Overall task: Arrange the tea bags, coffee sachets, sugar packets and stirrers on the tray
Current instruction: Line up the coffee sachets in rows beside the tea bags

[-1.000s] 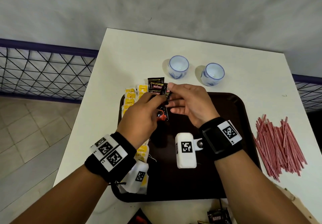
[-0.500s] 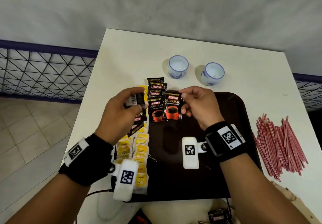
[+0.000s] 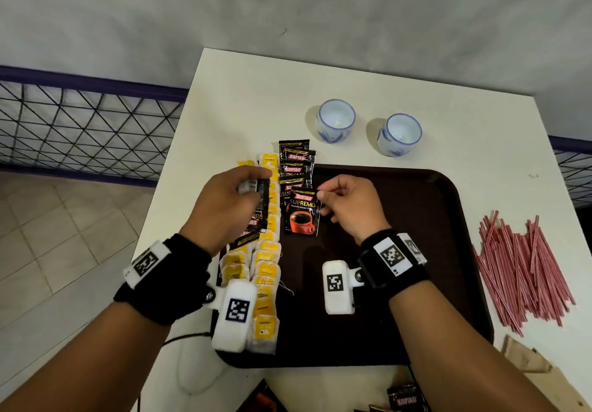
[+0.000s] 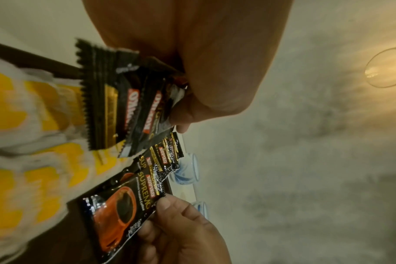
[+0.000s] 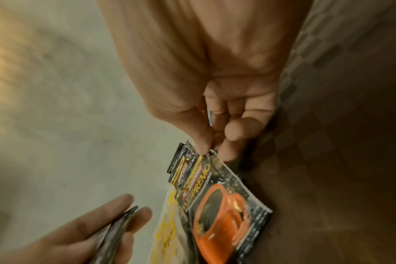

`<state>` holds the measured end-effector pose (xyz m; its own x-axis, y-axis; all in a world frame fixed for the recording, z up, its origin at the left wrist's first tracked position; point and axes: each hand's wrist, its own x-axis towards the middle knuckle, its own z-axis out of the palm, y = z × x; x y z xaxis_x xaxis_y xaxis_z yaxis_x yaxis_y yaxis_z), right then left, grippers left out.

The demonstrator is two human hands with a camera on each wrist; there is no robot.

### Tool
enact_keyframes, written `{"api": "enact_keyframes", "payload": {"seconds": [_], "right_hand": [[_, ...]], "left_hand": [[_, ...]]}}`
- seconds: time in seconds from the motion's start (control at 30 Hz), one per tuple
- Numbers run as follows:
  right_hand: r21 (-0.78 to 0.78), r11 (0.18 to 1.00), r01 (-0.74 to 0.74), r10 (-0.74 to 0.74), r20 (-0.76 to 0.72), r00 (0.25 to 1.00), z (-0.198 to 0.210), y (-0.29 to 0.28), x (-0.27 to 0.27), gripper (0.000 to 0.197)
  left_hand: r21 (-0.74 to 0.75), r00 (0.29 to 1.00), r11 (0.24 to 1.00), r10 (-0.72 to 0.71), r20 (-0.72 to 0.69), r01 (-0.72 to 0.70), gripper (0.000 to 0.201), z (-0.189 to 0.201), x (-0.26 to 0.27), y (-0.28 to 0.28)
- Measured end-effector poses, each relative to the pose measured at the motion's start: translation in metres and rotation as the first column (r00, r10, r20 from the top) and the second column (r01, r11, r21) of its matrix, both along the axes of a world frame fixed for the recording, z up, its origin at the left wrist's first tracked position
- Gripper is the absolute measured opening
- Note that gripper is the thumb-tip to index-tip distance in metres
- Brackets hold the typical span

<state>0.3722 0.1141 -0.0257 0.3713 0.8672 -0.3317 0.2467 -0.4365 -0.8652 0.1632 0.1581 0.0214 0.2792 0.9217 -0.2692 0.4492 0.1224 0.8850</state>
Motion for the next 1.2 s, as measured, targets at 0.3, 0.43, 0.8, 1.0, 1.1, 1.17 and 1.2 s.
{"api": "enact_keyframes", "payload": {"seconds": [0.3,0.43,0.8,1.0,1.1,1.17,1.2], "right_hand": [[-0.019,0.999,0.030,-0.029,0.058,0.998,-0.005,0.005,-0.004,0.023],[-0.016,0.999,0.044,-0.044,0.042,0.998,-0.004,0.006,-0.007,0.021],[0.000,0.998,0.059,-0.059,0.061,0.996,-0.003,0.009,-0.016,0.025],[0.050,0.998,0.034,-0.040,0.123,0.992,0.002,0.009,-0.019,0.021],[0.065,0.998,0.023,-0.032,0.153,0.988,0.003,0.010,-0.020,0.020],[0.073,0.997,0.019,-0.031,0.175,0.984,0.002,0.011,-0.019,0.027],[0.076,0.997,0.018,-0.032,0.185,0.982,0.001,0.011,-0.019,0.030]], "left_hand": [[-0.088,0.994,0.993,-0.085,-0.075,0.078,0.047,0.008,0.028,0.020],[-0.088,0.996,0.995,-0.045,-0.083,0.038,0.045,0.006,0.029,0.021],[-0.076,0.997,0.997,-0.019,-0.077,0.013,0.044,0.004,0.031,0.022],[-0.061,0.998,0.998,-0.022,-0.063,0.018,0.045,0.003,0.032,0.023],[-0.053,0.998,0.999,-0.008,-0.060,0.005,0.044,0.003,0.033,0.024],[-0.046,0.998,0.999,0.004,-0.063,-0.007,0.044,0.004,0.033,0.025],[-0.046,0.998,0.999,0.010,-0.062,-0.013,0.043,0.004,0.034,0.027]]}}
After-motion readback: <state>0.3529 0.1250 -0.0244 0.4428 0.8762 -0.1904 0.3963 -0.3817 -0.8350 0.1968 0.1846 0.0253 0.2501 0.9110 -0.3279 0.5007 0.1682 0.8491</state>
